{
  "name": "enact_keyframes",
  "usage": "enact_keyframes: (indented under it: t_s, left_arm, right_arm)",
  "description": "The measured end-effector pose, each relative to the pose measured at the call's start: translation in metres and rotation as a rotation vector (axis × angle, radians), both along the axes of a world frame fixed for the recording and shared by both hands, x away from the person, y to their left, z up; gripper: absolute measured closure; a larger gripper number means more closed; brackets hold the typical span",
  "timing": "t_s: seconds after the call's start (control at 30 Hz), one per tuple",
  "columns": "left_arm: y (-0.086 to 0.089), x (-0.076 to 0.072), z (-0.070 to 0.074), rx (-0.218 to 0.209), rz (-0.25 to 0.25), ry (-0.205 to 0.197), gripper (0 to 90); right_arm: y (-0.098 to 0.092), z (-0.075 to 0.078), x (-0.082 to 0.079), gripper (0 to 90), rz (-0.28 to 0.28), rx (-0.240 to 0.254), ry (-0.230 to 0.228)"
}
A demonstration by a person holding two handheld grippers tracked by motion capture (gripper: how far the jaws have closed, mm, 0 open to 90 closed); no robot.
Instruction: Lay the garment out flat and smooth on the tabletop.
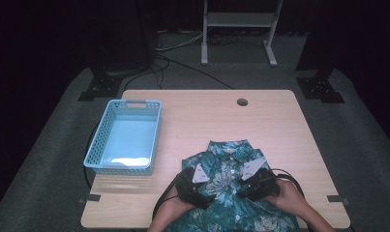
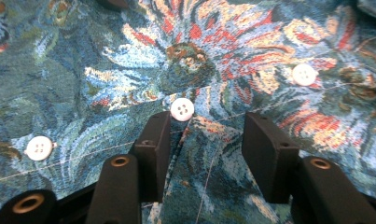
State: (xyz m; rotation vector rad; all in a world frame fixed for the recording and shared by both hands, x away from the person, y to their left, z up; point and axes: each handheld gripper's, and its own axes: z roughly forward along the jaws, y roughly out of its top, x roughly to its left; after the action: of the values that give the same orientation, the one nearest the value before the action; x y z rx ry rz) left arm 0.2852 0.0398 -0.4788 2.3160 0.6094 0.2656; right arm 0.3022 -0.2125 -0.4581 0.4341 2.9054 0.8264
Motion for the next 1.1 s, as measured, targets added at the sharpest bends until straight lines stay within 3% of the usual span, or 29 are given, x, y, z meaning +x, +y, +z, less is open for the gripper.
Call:
enact_keyframes:
  t_s: [0.2, 0.5, 0.73, 1.1]
  left_arm:
    - [0.0, 0.0, 0.0, -0.001, -0.001, 0.0, 10.6]
    - [0.001, -0.001, -0.001, -0.01, 0.001, -0.003, 10.6]
    - [0.001, 0.0, -0.001, -0.008, -0.001, -0.005, 10.7]
    - [0.001, -0.001, -0.001, -0.008, 0.001, -0.005, 10.6]
  right_arm:
    - [-0.003, -0.001, 0.002, 64.4, -0.014, 0.02, 0.0]
    - [-0.009, 0.0, 0.004, 86.3, -0.029, 0.009, -0.008]
    - [-0.019, 0.005, 0.0, 87.5, -0.035, -0.025, -0.031]
    - [-0.054, 0.018, -0.001, 87.5, -0.101, -0.054, -0.05]
